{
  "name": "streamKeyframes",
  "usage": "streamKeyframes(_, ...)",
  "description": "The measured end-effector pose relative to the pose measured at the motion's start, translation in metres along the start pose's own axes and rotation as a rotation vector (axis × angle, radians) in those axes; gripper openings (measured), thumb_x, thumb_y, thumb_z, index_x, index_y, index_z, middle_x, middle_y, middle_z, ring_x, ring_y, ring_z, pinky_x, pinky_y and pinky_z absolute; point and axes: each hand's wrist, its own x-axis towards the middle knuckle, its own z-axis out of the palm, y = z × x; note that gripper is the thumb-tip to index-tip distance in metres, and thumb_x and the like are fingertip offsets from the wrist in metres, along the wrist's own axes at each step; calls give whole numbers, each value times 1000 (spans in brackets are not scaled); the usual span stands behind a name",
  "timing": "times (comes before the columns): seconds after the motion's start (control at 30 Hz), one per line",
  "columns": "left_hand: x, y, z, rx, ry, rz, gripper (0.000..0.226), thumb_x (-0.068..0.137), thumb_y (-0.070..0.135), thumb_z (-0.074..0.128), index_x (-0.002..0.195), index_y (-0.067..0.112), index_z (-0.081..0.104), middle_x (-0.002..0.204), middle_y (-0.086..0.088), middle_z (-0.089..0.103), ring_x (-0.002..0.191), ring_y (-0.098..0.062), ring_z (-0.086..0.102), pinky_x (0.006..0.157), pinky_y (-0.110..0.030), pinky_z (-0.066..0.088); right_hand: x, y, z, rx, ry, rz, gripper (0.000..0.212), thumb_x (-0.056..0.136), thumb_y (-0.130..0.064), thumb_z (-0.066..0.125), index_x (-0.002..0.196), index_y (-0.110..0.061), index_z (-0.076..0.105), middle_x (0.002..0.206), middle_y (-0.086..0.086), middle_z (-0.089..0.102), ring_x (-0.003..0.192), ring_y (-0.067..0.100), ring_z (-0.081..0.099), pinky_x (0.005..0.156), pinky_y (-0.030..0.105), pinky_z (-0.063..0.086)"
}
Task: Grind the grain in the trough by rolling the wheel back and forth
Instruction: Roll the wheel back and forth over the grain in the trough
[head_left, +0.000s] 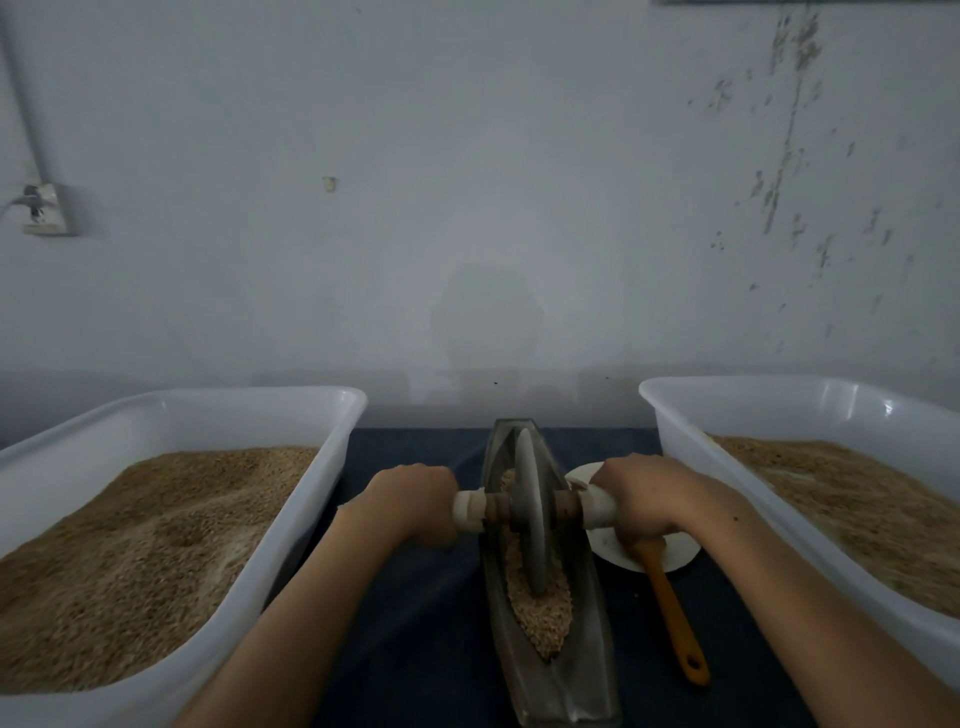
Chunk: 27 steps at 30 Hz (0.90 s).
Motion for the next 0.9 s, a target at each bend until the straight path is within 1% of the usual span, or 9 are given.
streamKeyframes(0.13,-2,2,-1,13,27,2,32,81,28,69,109,17,58,88,3,54,83,-15,54,78,-29,46,1,2,2,35,-4,-4,26,83,-19,67,107,-21,60,93,-2,60,85,14,59,69,24,43)
streamKeyframes(0.23,-4,4,1,52,147,-3,25,82,28,65,104,18,58,87,3,56,82,-16,55,76,-30,46,3,1,5,26,55,6,28,84,-20,66,110,-23,60,92,-4,58,85,14,57,71,26,43)
streamKeyframes(0.3,-4,5,5,69,257,0,18,85,28,61,100,19,58,93,2,62,82,-16,56,72,-29,42,6,0,9,9,151,14,25,85,-18,62,109,-25,60,94,-4,61,85,14,58,73,27,45)
streamKeyframes(0.4,-4,6,11,69,398,-14,15,88,28,55,101,21,57,99,1,64,88,-18,60,70,-28,39,9,-3,17,-21,374,12,15,87,-15,57,96,-27,56,99,-3,64,88,17,60,78,31,48)
streamKeyframes(0.53,-3,5,15,38,450,-18,13,89,30,54,100,22,56,97,2,63,88,-17,60,70,-28,38,11,-4,23,-35,493,-13,19,89,-16,55,84,-30,44,95,-4,63,84,16,58,76,29,46)
streamKeyframes(0.63,-2,3,12,39,347,-12,18,88,27,58,104,19,57,99,0,63,88,-16,59,72,-28,40,9,-4,18,-36,424,-2,14,88,-16,56,93,-29,54,98,-4,64,87,16,59,77,29,46)
streamKeyframes(0.7,-1,0,8,11,214,-4,22,85,26,63,105,18,58,99,0,63,85,-15,56,75,-28,43,7,-4,13,-59,313,-5,21,86,-16,59,104,-27,59,98,-4,63,87,16,59,77,29,46)
streamKeyframes(0.77,-1,-3,5,-51,56,5,24,83,25,66,103,17,57,97,0,61,84,-15,55,78,-29,46,3,-5,5,-86,210,-17,28,84,-17,62,109,-27,59,88,-5,58,81,14,56,72,28,44)
streamKeyframes(0.9,-3,-5,2,-121,-122,14,16,82,18,67,95,16,58,99,-6,67,80,-16,59,80,-30,49,-2,-8,-3,-131,113,-18,22,81,-18,65,100,-25,57,76,-7,49,77,13,54,68,27,43)
